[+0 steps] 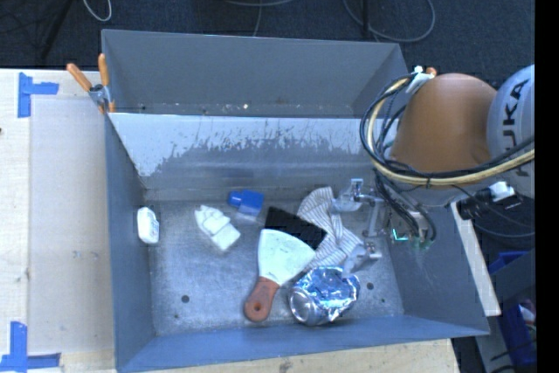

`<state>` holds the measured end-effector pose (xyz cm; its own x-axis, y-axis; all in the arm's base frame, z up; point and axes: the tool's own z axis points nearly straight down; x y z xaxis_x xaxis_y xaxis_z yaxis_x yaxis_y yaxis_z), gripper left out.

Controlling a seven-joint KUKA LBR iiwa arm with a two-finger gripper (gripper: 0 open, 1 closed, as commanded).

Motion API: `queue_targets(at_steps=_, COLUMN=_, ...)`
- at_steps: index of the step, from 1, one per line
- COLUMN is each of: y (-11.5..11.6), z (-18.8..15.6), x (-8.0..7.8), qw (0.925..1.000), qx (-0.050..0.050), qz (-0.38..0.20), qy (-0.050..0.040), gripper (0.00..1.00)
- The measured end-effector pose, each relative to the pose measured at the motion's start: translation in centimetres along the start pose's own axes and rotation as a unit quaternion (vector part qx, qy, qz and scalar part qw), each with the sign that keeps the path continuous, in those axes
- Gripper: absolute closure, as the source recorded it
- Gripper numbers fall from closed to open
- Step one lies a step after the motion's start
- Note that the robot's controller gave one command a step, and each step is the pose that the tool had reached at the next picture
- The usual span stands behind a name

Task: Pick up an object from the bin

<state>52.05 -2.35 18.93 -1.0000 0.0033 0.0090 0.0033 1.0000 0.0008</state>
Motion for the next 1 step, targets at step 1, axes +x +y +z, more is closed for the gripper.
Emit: queue_targets(at_steps=1, y=0.0, z=-0.38, x=-0.17, qw=1.0, qx=0.0, qz=0.0, qy=-0.0039, gripper=0.0)
